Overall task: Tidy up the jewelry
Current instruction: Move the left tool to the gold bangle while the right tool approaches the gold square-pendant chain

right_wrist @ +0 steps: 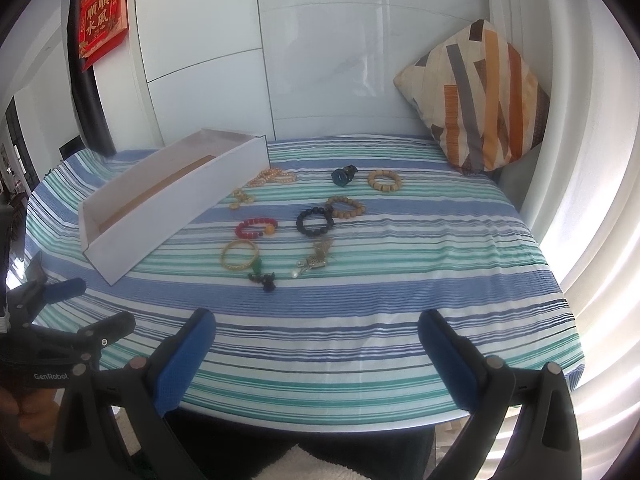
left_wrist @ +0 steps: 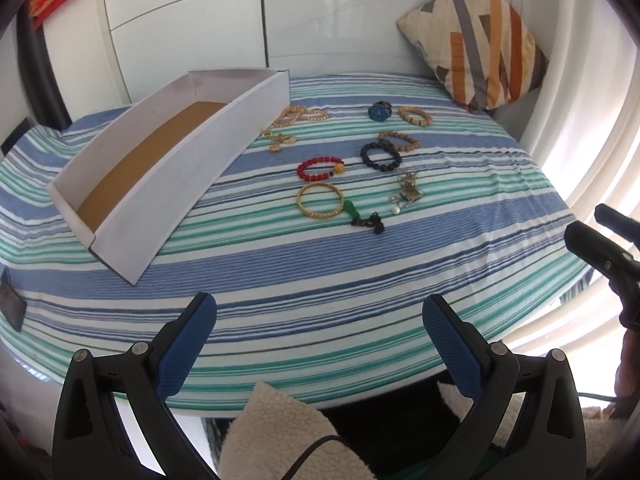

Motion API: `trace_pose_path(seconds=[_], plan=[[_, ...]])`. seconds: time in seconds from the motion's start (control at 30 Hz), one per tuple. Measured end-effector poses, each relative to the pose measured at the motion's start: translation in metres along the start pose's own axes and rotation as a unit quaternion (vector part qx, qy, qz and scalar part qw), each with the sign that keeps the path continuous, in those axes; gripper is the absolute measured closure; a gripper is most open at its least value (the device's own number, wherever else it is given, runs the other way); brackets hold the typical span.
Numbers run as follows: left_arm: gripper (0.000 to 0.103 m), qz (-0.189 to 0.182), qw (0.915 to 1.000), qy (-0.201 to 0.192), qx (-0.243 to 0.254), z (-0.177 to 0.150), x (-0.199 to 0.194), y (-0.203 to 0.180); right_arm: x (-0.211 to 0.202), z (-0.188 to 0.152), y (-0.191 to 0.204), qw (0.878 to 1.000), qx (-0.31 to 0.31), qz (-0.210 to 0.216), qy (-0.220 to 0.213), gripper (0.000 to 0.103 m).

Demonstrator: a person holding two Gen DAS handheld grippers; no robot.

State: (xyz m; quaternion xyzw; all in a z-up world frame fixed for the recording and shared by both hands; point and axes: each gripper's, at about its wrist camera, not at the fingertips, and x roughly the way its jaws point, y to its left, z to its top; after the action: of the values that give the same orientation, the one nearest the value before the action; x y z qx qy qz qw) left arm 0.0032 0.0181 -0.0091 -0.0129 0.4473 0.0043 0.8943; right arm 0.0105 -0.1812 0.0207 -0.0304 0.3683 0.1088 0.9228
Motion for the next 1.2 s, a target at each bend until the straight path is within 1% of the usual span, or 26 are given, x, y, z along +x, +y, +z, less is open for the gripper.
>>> trace_pose_path(seconds=[0.1,0.23,0.33,0.4,0.53,0.77,0.87,0.97,1.07,1.2], plan=[[0.001,-0.013,0.9997,0.018,-0.011,0.002,0.014,0.006,0.011,0.003,-0.003,1.0,0.001,-0.002,0.007,0.0],[0.001,-0.019,0.9988,0.039,-0.023,0.008,0.034,0.011,0.028,0.005,-0.01,1.0,0.003,-0.005,0.022,0.0],[0.001,-0.023,0.9977,0.054,-0.032,0.011,0.048,0.016,0.04,0.006,-0.014,0.999,0.002,-0.009,0.032,0.0],[0.001,-0.019,0.9968,0.069,-0.035,0.015,0.058,0.018,0.048,0.007,-0.017,0.999,0.005,-0.01,0.04,0.0],[0.001,-0.021,0.9948,0.092,-0.037,0.023,0.079,0.02,0.073,0.011,-0.024,0.998,0.01,-0.009,0.059,0.0],[0.001,-0.004,0.9909,0.129,-0.039,0.047,0.116,0.025,0.121,0.03,-0.021,0.996,0.0,0.004,0.087,0.0],[0.001,-0.005,0.9883,0.148,-0.038,0.058,0.132,0.025,0.143,0.04,-0.02,0.994,-0.003,0.009,0.106,0.0],[0.001,0.004,0.9857,0.165,-0.032,0.068,0.145,0.025,0.161,0.049,-0.018,0.992,-0.005,0.016,0.127,0.0],[0.001,0.013,0.9833,0.179,-0.027,0.078,0.154,0.024,0.171,0.056,-0.016,0.989,-0.01,0.016,0.144,0.0],[0.001,0.026,0.9811,0.191,-0.017,0.091,0.153,0.024,0.175,0.067,-0.018,0.987,-0.01,0.013,0.16,0.0]])
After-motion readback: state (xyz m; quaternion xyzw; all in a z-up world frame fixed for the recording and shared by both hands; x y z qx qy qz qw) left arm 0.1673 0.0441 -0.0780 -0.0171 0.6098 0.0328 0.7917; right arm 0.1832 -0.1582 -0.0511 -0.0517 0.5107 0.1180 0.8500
